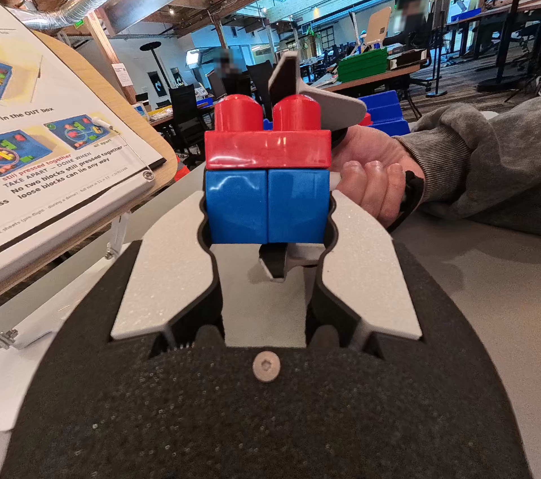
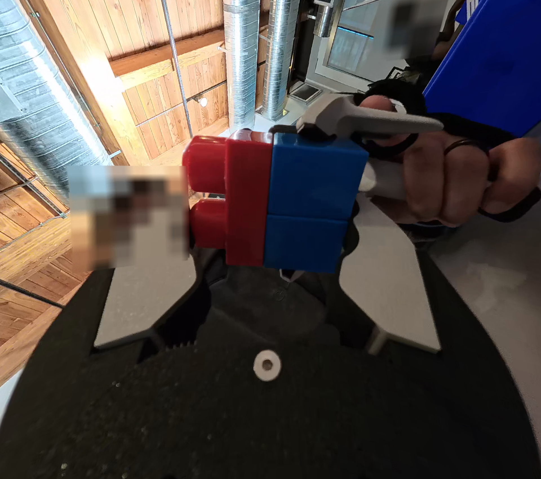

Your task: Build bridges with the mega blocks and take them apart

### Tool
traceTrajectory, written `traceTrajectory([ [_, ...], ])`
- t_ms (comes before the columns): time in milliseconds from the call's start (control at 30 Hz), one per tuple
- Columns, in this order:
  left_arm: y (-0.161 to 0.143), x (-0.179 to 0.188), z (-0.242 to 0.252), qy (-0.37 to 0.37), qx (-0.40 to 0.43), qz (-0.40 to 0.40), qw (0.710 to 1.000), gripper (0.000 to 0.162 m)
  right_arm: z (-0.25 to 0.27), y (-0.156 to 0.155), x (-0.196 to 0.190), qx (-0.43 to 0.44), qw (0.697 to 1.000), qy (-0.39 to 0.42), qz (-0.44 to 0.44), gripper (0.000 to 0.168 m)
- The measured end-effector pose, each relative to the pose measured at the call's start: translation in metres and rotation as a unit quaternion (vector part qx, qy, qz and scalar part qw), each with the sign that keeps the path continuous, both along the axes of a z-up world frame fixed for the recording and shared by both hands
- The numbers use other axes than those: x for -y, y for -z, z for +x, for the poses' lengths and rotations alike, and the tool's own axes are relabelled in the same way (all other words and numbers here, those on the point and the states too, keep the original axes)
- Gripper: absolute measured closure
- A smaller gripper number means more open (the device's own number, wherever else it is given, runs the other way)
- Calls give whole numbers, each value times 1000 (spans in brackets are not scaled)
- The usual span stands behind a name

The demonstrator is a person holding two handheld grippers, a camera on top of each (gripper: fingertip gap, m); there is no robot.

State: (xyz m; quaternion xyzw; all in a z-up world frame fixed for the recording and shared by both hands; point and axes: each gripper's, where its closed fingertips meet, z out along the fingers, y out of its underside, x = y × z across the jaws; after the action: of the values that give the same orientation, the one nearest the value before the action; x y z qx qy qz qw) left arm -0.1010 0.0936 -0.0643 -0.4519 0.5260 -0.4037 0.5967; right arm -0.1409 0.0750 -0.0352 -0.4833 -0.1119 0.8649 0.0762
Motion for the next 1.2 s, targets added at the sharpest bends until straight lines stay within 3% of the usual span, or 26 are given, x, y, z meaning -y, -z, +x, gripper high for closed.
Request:
traceTrajectory([
  [233, 4, -10, -2, -39, -22, 21, 999, 88, -4, 2, -13, 36, 997, 67, 8, 63],
  [367, 4, -17, -8, -55, -22, 22, 998, 88, 0, 5, -19, 107, 984, 134, 57, 59],
  [433, 7, -26, -12, -79, -31, 22, 996, 88, 4, 11, -24, 178, 963, 174, 103, 57],
  [500, 17, -36, -14, -114, -63, 38, 991, 88, 9, 23, -33, 274, 925, 218, 145, 62],
  [600, 36, -48, -13, -167, -128, 90, 974, 88, 23, 41, -51, 418, 834, 285, 223, 78],
  [667, 47, -49, -10, -178, -162, 116, 964, 88, 23, 46, -52, 447, 816, 282, 233, 89],
  [733, 53, -44, -5, -170, -175, 131, 961, 88, 24, 55, -53, 469, 808, 273, 229, 114],
  [800, 52, -41, -3, -169, -174, 141, 960, 88, 23, 66, -50, 487, 806, 252, 224, 128],
  [967, 57, -39, -3, -169, -180, 120, 962, 87, 24, 69, -49, 503, 797, 245, 229, 131],
  [1067, 45, -39, -17, -205, -174, 106, 957, 77, 38, 53, -50, 506, 784, 275, 233, 131],
  [1133, 32, -33, -28, -215, -136, 43, 966, 79, 50, 32, -44, 498, 781, 294, 237, 131],
  [1200, 28, -22, -37, -198, -105, -53, 973, 76, 69, 5, -36, 504, 757, 328, 255, 131],
])
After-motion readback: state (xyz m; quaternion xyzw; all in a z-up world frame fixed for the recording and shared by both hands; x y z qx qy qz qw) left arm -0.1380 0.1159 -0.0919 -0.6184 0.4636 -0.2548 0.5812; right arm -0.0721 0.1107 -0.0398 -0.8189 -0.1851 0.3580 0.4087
